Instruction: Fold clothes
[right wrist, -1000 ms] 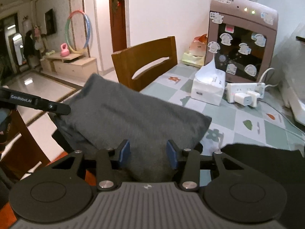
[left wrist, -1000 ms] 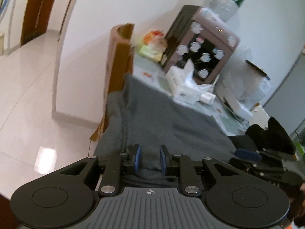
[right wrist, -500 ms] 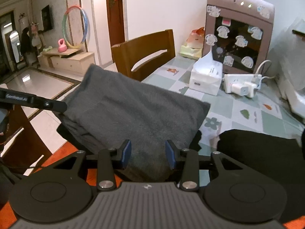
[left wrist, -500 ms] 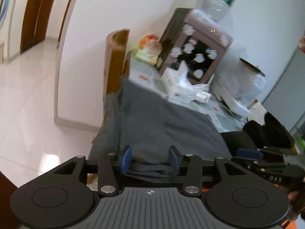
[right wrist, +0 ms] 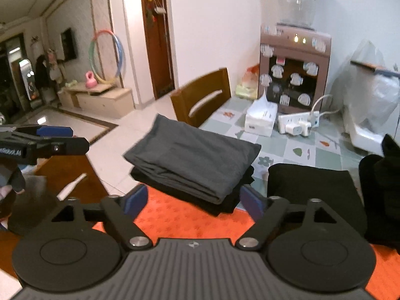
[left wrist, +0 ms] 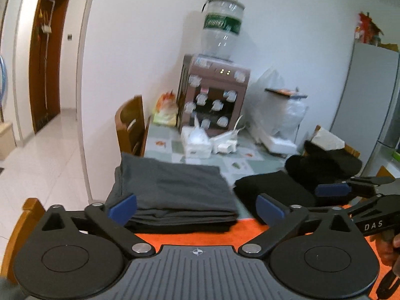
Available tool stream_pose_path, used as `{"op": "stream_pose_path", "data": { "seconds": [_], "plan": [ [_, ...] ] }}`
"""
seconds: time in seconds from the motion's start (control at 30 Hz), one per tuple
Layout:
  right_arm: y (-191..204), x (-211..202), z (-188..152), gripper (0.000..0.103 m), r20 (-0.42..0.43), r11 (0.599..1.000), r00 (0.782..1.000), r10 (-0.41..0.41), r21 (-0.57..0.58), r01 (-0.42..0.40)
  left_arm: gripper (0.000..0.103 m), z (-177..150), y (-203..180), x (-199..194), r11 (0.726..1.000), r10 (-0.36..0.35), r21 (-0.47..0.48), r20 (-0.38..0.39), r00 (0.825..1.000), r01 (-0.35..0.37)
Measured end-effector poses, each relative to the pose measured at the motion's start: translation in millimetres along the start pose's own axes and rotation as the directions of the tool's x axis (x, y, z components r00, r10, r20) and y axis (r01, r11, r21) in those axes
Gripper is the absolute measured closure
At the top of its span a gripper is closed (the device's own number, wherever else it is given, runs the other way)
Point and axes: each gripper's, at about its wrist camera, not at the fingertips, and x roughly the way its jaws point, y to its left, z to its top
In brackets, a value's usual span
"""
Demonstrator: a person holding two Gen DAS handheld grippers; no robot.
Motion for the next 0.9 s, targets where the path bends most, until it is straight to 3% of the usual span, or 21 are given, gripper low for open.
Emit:
{"op": "stream_pose_path", "data": {
  "seconds": [0.23, 0.37, 0.5, 0.7, 0.9],
  "plan": [
    [9, -88, -23, 0.0, 0.044, 0.996, 0.998, 0.038, -0.077, -0.034, 0.0, -23, -60, -72, 0.995, 0.062, -0.078, 0.052, 0.997, -0.058],
    [5, -137, -44, 0.0, 0.073, 0.991, 0.995, 0.061, -0.123, -0.052, 0.0, -45, -103, -109, 0.988, 0.144, -0.076, 0.096, 0.985, -0.137],
    [-4, -177, -66, 0.0, 0.075, 0.986, 0.994, 0.077, -0.157, -0.064, 0.0, -69, -149, -144, 0.965, 0.25, -0.103, 0.11, 0.962, -0.24],
    [-27, -238, -108, 0.0, 0.033, 0.977, 0.993, 0.115, -0.183, -0.107, 0.0, -111, -222, -185, 0.908, 0.411, -0.16, 0.15, 0.899, -0.388],
    [-47, -282, -150, 0.0, 0.004, 0.971, 0.991, 0.134, -0.198, -0.131, 0.0, -145, -280, -193, 0.879, 0.469, -0.122, 0.059, 0.881, -0.46]
  ]
}}
